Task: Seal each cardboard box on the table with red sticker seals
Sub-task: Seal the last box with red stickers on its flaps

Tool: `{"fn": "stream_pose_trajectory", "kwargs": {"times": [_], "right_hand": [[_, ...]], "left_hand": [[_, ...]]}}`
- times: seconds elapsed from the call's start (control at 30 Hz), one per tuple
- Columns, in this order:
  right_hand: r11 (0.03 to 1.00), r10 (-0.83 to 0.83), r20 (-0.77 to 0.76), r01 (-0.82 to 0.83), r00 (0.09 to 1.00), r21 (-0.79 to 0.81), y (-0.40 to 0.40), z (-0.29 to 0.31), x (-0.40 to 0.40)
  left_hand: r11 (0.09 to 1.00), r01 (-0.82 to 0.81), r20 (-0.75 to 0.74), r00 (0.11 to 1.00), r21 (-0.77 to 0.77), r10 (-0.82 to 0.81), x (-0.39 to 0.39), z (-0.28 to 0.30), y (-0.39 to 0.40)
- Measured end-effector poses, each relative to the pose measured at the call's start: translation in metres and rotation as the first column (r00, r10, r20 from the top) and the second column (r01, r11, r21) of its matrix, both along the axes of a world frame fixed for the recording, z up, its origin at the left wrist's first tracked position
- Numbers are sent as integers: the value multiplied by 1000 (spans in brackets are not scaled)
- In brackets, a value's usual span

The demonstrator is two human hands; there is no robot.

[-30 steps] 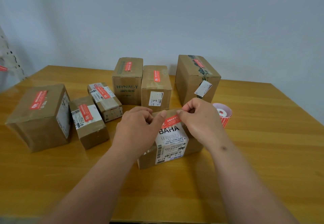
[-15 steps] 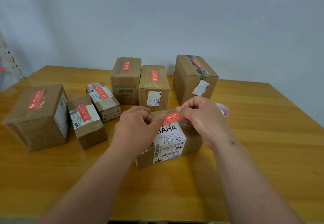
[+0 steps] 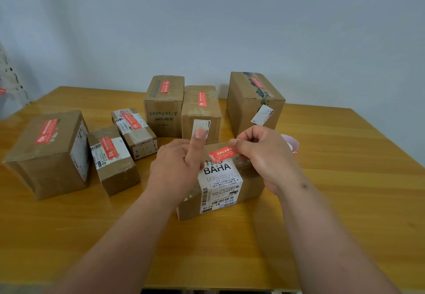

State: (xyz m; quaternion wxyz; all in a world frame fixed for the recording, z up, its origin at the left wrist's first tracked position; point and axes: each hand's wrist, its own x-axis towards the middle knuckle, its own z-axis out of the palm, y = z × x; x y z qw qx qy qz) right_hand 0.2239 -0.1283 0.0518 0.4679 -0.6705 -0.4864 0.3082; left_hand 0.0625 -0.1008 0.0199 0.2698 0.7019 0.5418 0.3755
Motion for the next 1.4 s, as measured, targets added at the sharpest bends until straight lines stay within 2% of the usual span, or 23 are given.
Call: {"fn": "stream_pose_trajectory", "kwargs": {"times": [0.2,0.4,0.7,0.97,1.13,1.2,1.3,1.4], "right_hand": [[1000,6,57,-7,998,10,0,0,-1],[1000,25,82,-25,996,-5,-1,-1,0],[1000,26,19,-26,999,-3,-1,2,1],[1000,17,68,-17,998,2,-1,0,-1],[1000,15,86,-14,996,-9,-1,0,1],[1000,14,124,-12,992,-17,-1,-1,1],[999,34,278,-24,960,-37,-1,-2,0],[998,54,406,-36,912,-52,-2,-3,-3]], "left_hand": [[1000,-17,-65,998,-8,17,0,-14,9],[995,14,-23,1000,-95,-16,-2,-10,6],[998,9,49,999,-67,-6,0,10,-7],[996,-13,-48,999,-87,9,3,0,0],[991,27,22,999,-133,-24,-1,4,-3],[988,48,23,999,-144,-45,-2,8,-5],[983,57,-9,998,-176,-60,-4,11,-4],[990,46,-103,993,-137,-60,-6,11,0]]}}
